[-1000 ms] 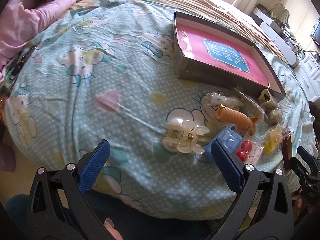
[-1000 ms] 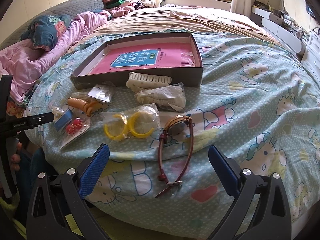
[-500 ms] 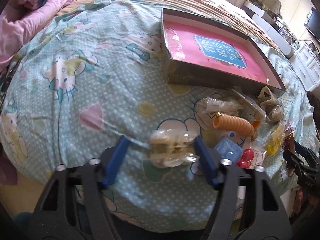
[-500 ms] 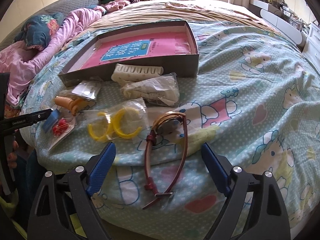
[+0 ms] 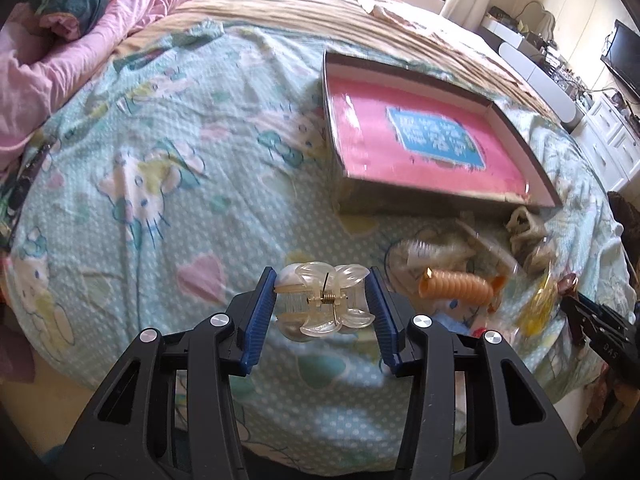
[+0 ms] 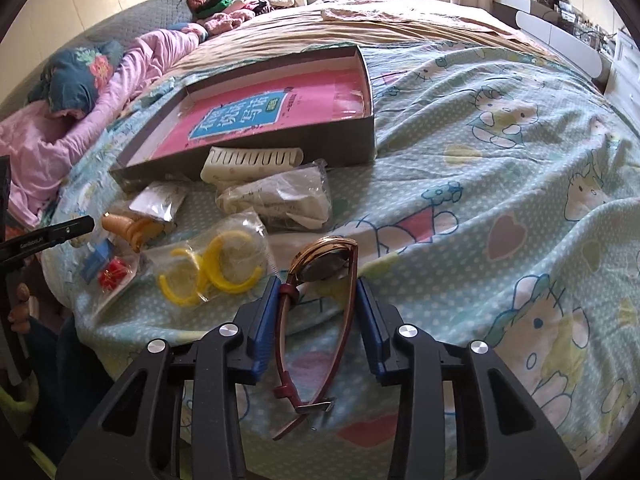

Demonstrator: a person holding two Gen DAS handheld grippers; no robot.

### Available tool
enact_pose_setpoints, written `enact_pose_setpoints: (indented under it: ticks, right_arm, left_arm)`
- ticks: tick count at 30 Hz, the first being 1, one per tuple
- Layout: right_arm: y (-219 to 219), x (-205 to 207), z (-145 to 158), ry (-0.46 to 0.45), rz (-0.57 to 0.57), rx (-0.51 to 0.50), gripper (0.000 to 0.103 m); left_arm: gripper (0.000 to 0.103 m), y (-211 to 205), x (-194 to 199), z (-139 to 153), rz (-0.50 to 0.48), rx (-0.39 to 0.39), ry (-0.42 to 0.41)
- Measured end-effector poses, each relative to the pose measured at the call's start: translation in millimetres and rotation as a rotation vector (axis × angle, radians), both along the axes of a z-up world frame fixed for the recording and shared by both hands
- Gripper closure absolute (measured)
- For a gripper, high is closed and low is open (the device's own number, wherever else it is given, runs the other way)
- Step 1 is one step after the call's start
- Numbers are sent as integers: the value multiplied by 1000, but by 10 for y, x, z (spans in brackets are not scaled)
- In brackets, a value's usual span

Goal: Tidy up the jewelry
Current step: 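Carry the clip and watch into the pink tray while both tools open to release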

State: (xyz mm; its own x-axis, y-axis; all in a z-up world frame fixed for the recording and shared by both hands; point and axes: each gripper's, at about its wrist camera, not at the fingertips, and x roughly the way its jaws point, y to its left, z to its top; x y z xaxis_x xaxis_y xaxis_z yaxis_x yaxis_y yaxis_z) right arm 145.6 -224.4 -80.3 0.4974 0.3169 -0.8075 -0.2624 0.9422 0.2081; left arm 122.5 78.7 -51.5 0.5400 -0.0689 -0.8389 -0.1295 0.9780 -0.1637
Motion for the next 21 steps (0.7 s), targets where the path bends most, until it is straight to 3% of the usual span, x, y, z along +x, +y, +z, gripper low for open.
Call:
enact_pose_setpoints:
  ticks: [7,21]
  right_arm:
    - [-77,48,171,-31,-3,57,71]
    - [-290,327,518,-144,-76,74,71]
  left_arm:
    - [66,23,138,120,10,6,-23]
    - [66,-47,439,271,6,-16,-43]
